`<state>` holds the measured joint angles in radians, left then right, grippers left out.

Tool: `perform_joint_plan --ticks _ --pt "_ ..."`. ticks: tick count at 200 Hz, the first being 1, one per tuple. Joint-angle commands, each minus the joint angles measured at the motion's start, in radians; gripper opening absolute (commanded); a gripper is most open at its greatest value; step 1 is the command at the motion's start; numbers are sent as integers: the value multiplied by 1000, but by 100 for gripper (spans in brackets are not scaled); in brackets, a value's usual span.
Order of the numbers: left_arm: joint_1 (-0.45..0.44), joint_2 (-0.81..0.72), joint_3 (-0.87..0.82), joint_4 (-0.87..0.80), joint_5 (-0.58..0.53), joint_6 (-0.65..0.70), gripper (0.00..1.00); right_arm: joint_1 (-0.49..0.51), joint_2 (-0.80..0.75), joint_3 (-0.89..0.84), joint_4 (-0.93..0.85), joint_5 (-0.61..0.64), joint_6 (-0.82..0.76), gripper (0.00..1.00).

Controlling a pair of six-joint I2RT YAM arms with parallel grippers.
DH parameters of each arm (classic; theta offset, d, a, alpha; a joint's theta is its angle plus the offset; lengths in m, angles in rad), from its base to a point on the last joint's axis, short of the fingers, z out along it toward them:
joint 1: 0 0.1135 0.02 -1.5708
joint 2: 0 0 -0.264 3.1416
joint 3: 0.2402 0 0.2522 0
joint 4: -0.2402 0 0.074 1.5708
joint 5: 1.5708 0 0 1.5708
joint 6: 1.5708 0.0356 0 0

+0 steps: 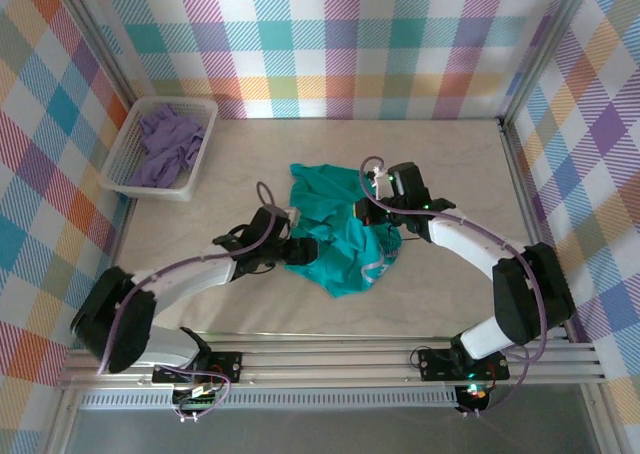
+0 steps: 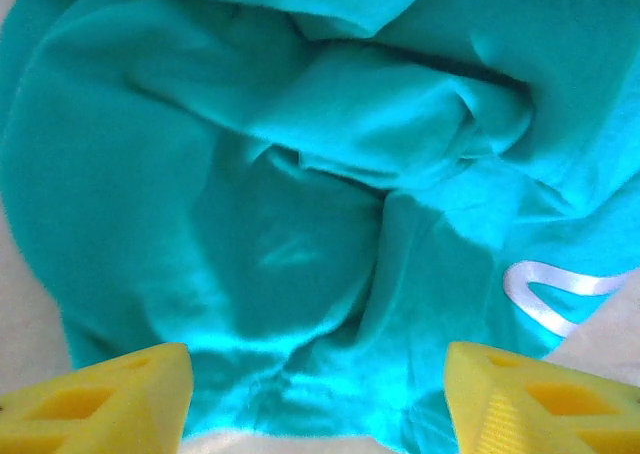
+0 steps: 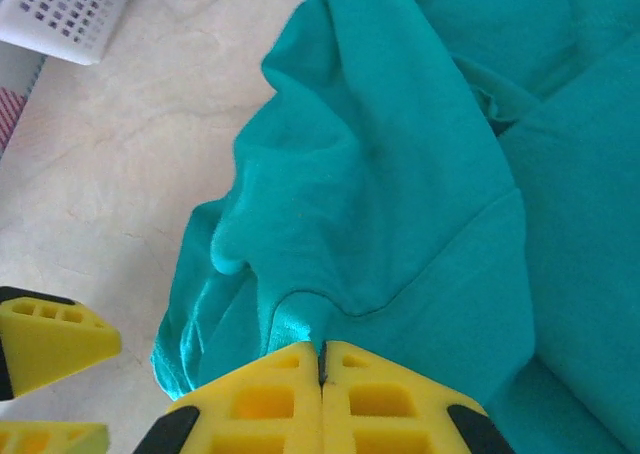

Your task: Fold the inside-out t-shirt

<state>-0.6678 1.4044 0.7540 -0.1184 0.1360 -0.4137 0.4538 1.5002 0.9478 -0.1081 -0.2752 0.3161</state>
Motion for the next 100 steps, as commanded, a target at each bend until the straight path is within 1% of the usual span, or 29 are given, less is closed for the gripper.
perform_joint_plan --ticks 1,9,21,48,61,67,73,86,94,100 --pt "-18 95 80 22 -91 105 65 -13 6 6 6 -30 11 0" --pt "-17 130 104 18 -123 124 64 -15 8 8 1 -34 8 0" --pt "-18 183 137 27 -133 154 65 -17 13 9 2 -42 6 0" --pt "-22 302 222 66 -71 194 67 -18 27 12 6 -51 8 1" --pt "-29 354 270 84 -46 211 63 -19 33 14 7 -51 8 1" --pt "-29 381 297 92 -25 220 57 -20 35 17 8 -49 9 1" --pt "-30 405 323 91 -10 223 48 -23 36 20 6 -47 6 1" --pt "-29 432 378 71 -5 240 24 -34 36 38 -28 -28 -7 4" --pt "-27 422 397 54 -21 250 13 -41 28 59 -83 17 -35 8" --pt "-22 399 402 37 -26 257 6 -44 20 80 -136 82 -61 13"
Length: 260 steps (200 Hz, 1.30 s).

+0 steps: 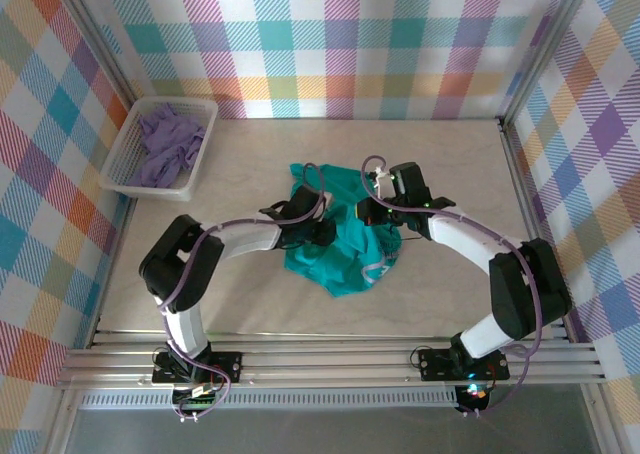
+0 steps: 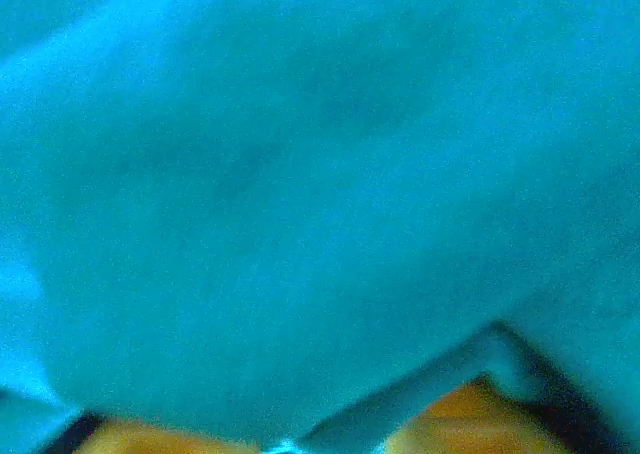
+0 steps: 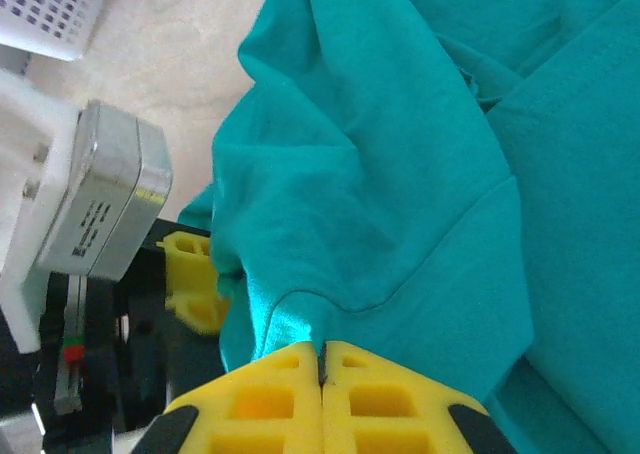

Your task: Fold the inside-out t-shirt

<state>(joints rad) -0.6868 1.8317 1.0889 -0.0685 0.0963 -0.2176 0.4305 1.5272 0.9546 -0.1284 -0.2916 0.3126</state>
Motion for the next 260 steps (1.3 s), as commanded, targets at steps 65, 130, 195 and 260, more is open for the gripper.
perform_joint_plan --ticks 65,130,195,260 --pt "35 -370 109 -463 329 -84 0 237 -480 -147 -29 146 -340 61" --pt "31 -530 114 -572 316 -52 0 362 -242 -163 259 272 -368 62" --pt "34 -578 86 -618 -92 -8 0 125 -348 -171 159 -347 -257 0" --pt "24 -620 2 -509 -182 -72 35 87 -348 -214 353 -567 -53 0"
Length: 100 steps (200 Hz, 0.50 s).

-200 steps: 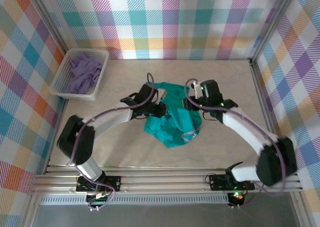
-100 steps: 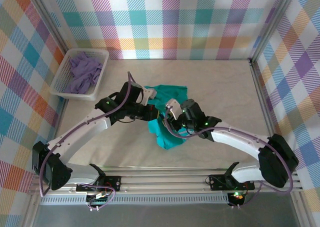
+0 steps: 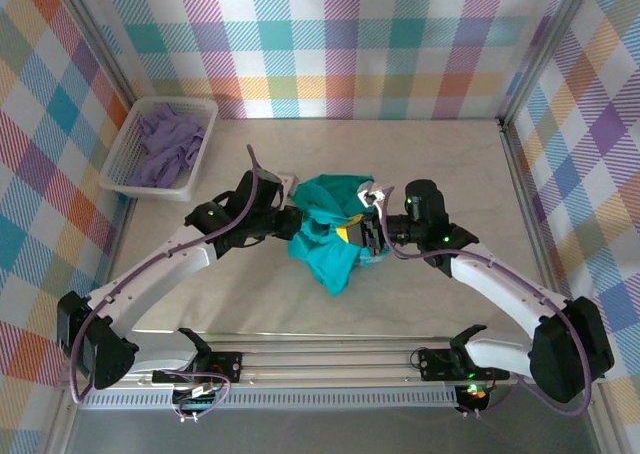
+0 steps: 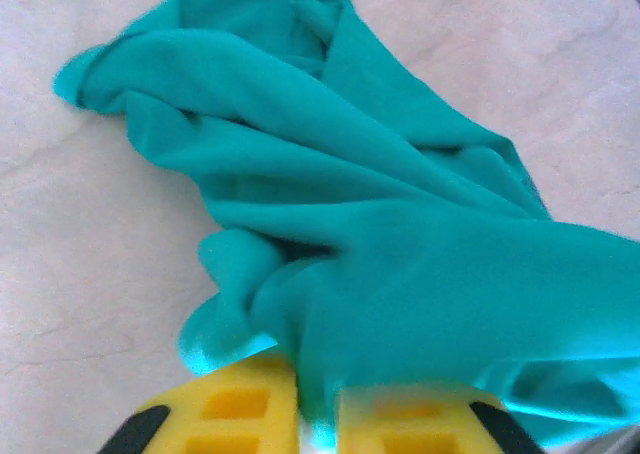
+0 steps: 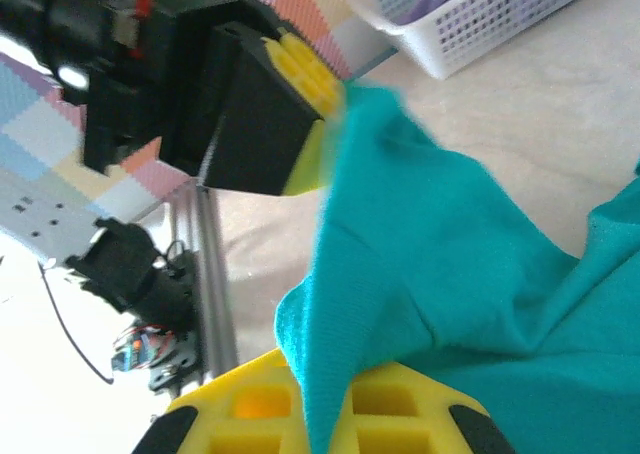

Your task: Fold the inside-out t-shirt

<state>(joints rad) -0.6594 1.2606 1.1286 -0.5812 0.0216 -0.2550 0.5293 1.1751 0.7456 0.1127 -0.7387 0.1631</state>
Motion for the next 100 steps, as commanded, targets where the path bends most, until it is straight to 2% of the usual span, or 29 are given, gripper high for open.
perform_joint_plan --ticks 1,21,44,64,100 --pt "-4 -52 -38 2 -112 -37 36 -13 5 -6 115 -120 98 0" --pt "-48 -138 -83 -6 -137 -78 48 -13 27 -4 150 -119 145 0" --pt "-65 -218 -170 78 47 -172 59 -13 33 -8 166 -104 156 0" --pt "-64 -205 -191 160 168 -230 59 -13 39 -12 165 -97 150 0" --pt "-66 -108 -143 198 210 -220 50 -13 40 -14 158 -91 146 0"
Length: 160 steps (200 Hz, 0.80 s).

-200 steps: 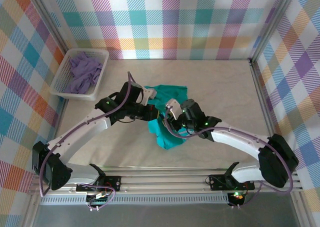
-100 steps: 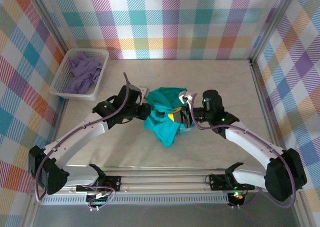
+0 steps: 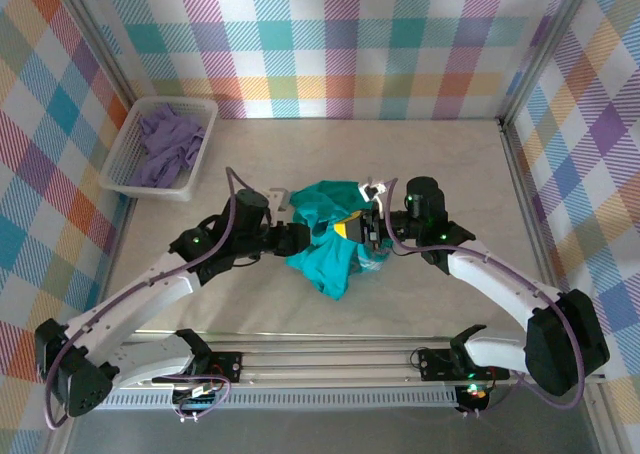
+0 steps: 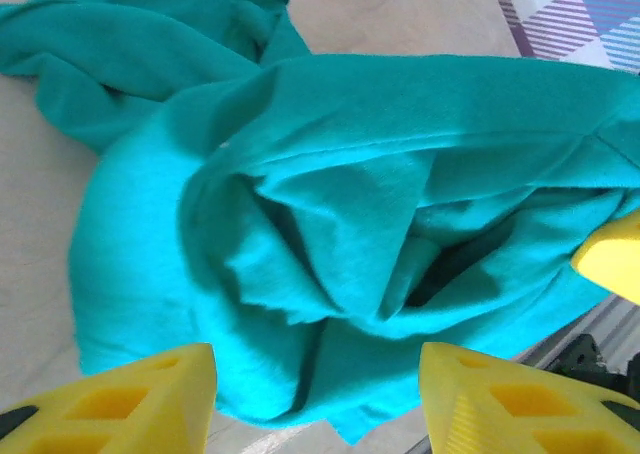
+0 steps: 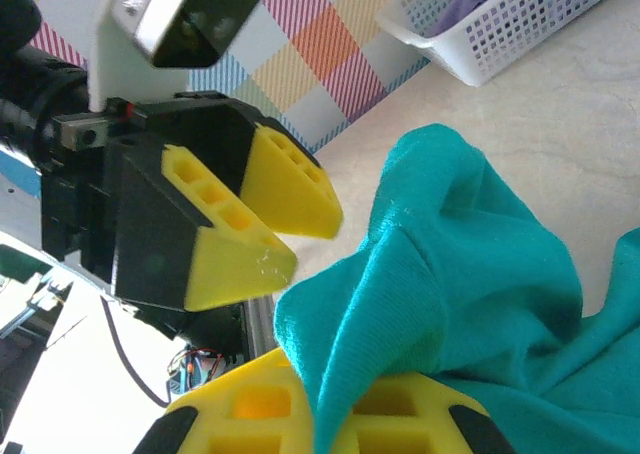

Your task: Fold the inside-out t-shirt

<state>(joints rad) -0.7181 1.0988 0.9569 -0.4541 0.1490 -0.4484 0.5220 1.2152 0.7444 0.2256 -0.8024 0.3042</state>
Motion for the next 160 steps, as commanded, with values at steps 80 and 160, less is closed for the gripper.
perform_joint_plan --ticks 80,160 --pt "8 231 115 165 84 12 15 -10 -43 -45 -58 -51 -124 0" --pt "149 -12 -116 536 581 -250 0 -9 -66 134 -545 634 -78 30"
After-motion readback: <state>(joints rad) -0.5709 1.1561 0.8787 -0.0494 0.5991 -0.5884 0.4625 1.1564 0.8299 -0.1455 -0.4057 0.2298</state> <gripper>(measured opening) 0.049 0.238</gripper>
